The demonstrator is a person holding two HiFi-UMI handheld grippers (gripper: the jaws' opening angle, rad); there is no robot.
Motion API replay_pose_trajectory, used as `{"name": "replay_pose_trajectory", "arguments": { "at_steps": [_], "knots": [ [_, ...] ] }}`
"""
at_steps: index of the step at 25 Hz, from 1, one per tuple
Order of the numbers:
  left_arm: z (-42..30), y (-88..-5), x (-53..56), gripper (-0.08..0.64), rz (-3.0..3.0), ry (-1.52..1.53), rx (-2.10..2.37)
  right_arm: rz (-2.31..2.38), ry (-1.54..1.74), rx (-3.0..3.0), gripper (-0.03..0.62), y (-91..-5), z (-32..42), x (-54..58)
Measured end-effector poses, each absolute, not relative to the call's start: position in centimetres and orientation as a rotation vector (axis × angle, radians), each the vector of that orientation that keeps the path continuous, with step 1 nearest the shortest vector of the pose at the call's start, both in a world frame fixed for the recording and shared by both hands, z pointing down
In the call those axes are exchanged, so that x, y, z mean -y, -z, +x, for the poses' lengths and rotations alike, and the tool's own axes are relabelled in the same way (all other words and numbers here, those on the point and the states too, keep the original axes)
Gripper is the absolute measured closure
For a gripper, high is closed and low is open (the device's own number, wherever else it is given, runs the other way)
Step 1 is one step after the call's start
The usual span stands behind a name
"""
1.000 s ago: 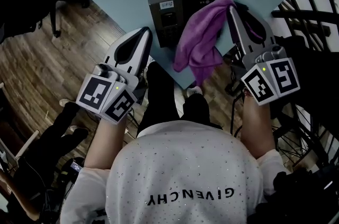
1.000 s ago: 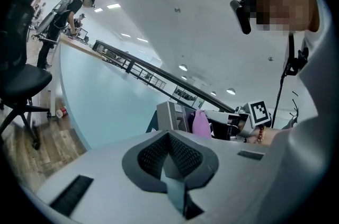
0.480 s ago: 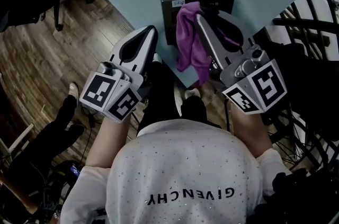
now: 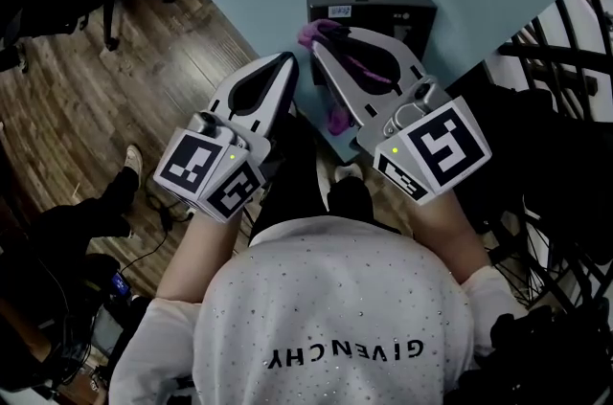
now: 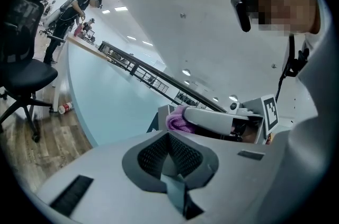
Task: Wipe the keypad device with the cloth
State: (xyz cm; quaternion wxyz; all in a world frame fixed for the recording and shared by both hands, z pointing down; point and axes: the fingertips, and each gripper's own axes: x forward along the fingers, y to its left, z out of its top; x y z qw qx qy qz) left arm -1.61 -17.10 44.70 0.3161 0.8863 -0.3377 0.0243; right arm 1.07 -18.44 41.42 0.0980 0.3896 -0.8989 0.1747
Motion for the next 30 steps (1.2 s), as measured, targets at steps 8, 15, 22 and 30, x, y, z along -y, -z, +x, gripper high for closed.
{"name": "replay_pose_trajectory", "arguments": {
  "at_steps": [8, 15, 22, 30],
  "knots": [
    [-0.8, -44.4, 17.2, 0.559, 2.336, -0.046, 0.873, 1.227, -0.548, 2.634, 0.561, -41.6, 3.3, 18.5],
    [0.2, -44.2, 16.8, 0.560, 2.333, -0.050, 0.846, 1.300, -0.588, 2.600, 0.561, -41.8, 5.6, 18.4],
    [1.2, -44.4, 16.8, 0.559, 2.332, -0.052, 0.822, 1.395, -0.625, 2.555, 0.560, -42.3, 8.9, 18.3],
    [1.8, -44.2, 17.2, 0.559, 2.334, -0.042, 0.813, 1.537, -0.661, 2.484, 0.560, -42.5, 12.8, 17.9]
  ]
}}
